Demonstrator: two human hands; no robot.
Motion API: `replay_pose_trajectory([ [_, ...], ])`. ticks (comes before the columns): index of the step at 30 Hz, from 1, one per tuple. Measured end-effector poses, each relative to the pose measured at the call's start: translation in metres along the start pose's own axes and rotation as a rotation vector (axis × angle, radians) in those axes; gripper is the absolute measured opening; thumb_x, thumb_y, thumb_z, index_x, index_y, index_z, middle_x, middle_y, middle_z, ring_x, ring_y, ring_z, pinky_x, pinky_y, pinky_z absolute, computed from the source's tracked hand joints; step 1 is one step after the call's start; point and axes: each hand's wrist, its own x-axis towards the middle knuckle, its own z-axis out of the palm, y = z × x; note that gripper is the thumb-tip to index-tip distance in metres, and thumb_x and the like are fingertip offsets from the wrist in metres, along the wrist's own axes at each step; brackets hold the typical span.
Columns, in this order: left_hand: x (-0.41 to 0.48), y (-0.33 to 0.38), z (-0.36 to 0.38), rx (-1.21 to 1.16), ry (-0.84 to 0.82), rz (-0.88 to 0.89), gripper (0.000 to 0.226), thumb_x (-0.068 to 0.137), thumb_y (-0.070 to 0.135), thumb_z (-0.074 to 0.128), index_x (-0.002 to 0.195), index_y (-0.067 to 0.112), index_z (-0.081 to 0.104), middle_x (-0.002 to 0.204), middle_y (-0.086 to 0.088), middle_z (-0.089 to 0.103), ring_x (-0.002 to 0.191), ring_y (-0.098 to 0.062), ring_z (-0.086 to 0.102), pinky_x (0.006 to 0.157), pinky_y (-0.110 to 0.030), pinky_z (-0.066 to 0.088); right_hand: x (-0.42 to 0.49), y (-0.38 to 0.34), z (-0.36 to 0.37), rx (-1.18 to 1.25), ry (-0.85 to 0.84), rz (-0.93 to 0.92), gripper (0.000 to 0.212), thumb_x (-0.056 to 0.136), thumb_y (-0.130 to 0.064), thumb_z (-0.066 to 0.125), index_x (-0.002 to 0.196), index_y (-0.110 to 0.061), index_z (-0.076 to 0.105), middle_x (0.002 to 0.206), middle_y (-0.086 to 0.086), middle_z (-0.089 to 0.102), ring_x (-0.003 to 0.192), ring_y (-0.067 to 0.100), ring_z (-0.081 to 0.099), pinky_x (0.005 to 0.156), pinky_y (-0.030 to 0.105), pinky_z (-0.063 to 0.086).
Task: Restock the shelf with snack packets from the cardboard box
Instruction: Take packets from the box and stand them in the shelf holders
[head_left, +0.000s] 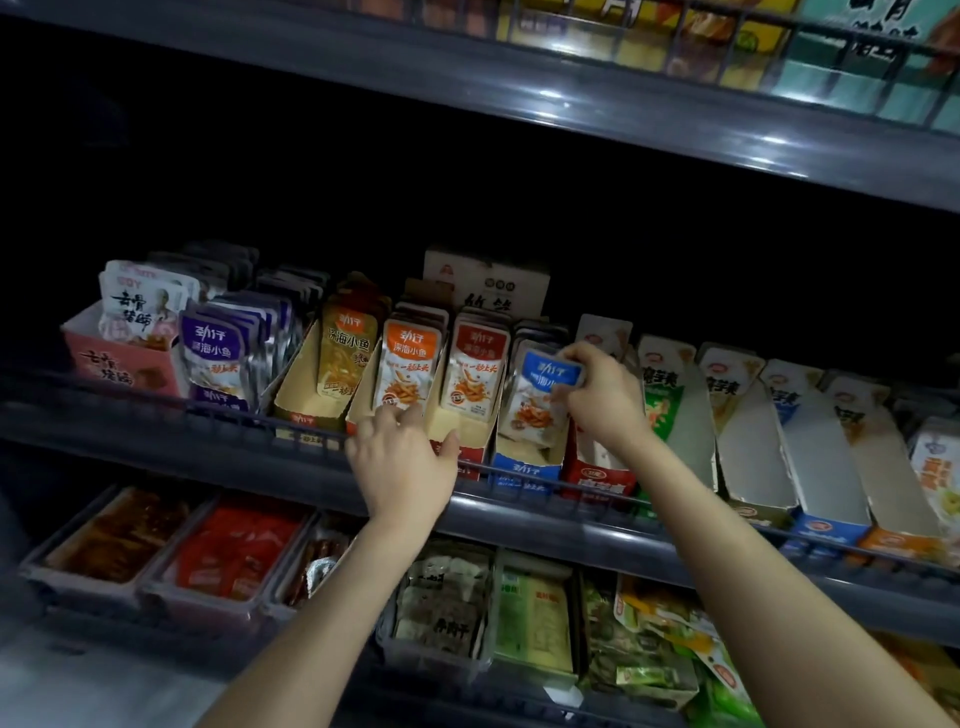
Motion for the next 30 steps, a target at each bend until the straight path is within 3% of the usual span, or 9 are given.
replay_pose_trajectory([
  [4, -0.001, 0.002, 0.004, -0.005, 0.009, -0.007, 0.052, 0.087, 0.049, 0.059, 0.125, 0.013, 0.060, 0.125, -0.011, 0.058, 0.116, -0.030, 0.046, 0.092, -0.040, 0.033, 0.001, 0.007, 0.011, -0.262, 0.028, -0.090, 0.043, 0.087, -0.027, 0.066, 0.128, -0.021, 0.056, 0.121, 0.001, 0.063, 0.114, 0.022, 0.053, 0.097, 0.036, 0.033],
  [9, 0.000, 0.000, 0.003, -0.024, 0.001, -0.030, 0.052, 0.086, 0.051, 0.058, 0.127, 0.018, 0.060, 0.126, -0.010, 0.057, 0.119, -0.029, 0.044, 0.095, -0.041, 0.029, 0.010, 0.009, 0.016, -0.376, 0.101, -0.141, 0.040, 0.088, -0.030, 0.064, 0.127, -0.022, 0.057, 0.120, 0.003, 0.061, 0.114, 0.024, 0.050, 0.095, 0.036, 0.028],
  [23, 0.000, -0.001, 0.009, -0.071, 0.043, -0.021, 0.050, 0.083, 0.046, 0.065, 0.120, 0.013, 0.065, 0.118, -0.014, 0.060, 0.115, -0.034, 0.046, 0.094, -0.045, 0.029, 0.009, 0.016, 0.013, -0.382, 0.068, -0.116, 0.052, 0.090, -0.034, 0.060, 0.140, -0.032, 0.045, 0.126, 0.006, 0.052, 0.121, 0.027, 0.040, 0.100, 0.037, 0.023],
  [30, -0.002, 0.000, -0.002, -0.106, -0.020, -0.021, 0.056, 0.086, 0.045, 0.062, 0.130, 0.012, 0.056, 0.127, -0.015, 0.054, 0.120, -0.033, 0.043, 0.095, -0.043, 0.031, -0.016, 0.019, 0.001, -0.299, 0.224, -0.133, 0.045, 0.082, -0.025, 0.070, 0.125, -0.021, 0.061, 0.110, 0.010, 0.059, 0.107, 0.033, 0.050, 0.087, 0.040, 0.033],
])
